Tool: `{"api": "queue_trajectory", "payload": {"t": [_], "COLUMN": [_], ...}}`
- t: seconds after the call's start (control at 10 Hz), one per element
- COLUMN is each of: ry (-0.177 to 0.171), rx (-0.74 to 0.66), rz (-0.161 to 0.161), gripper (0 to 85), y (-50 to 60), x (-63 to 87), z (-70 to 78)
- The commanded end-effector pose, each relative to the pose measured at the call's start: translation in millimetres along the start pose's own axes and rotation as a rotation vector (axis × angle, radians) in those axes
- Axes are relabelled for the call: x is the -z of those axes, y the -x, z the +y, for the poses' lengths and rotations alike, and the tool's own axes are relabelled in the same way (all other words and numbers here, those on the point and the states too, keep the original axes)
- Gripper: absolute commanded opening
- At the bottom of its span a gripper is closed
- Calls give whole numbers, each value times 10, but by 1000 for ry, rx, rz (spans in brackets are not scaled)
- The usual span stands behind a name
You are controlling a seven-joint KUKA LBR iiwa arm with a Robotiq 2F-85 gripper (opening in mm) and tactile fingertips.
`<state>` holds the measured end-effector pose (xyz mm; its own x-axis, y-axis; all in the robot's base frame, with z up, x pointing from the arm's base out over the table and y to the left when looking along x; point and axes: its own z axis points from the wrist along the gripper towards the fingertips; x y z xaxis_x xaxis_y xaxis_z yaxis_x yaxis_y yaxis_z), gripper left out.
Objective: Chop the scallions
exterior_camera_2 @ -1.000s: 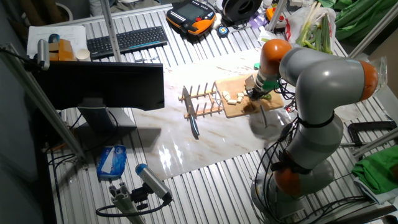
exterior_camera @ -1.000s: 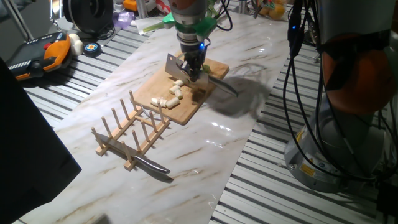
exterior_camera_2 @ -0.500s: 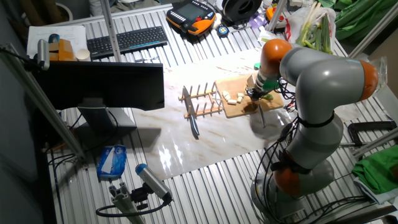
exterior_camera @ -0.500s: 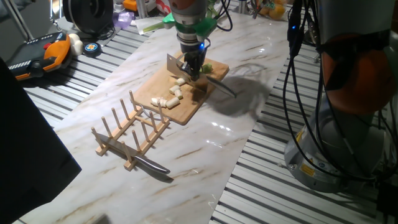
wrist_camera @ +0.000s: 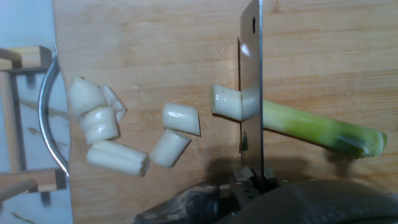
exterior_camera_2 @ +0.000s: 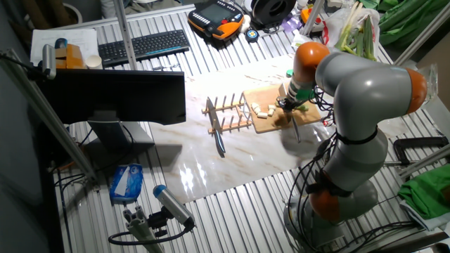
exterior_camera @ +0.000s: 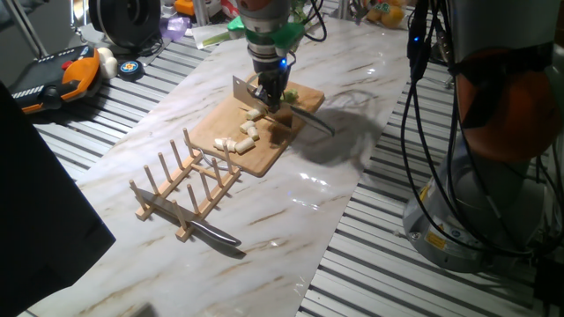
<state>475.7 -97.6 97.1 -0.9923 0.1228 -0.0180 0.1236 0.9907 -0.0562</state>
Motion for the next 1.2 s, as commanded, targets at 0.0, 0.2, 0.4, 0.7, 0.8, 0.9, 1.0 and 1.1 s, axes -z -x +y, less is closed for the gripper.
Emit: {"api": "queue_trajectory", "payload": {"t": [0.0,0.2,0.4,0.7,0.8,0.9,1.0,1.1], "ry": [-1,12,5,14,6,6,6,3], "rx": [0,2,6,5,8,8,8,8], "rz": [3,10,6,9,2,-1,-1,0], "gripper": [7,7,7,7,7,7,7,7], "y": [15,17,19,20,18,19,24,35], "x": [32,35,40,51,68,101,150,228], "z": [19,33,41,60,51,37,23,25]}}
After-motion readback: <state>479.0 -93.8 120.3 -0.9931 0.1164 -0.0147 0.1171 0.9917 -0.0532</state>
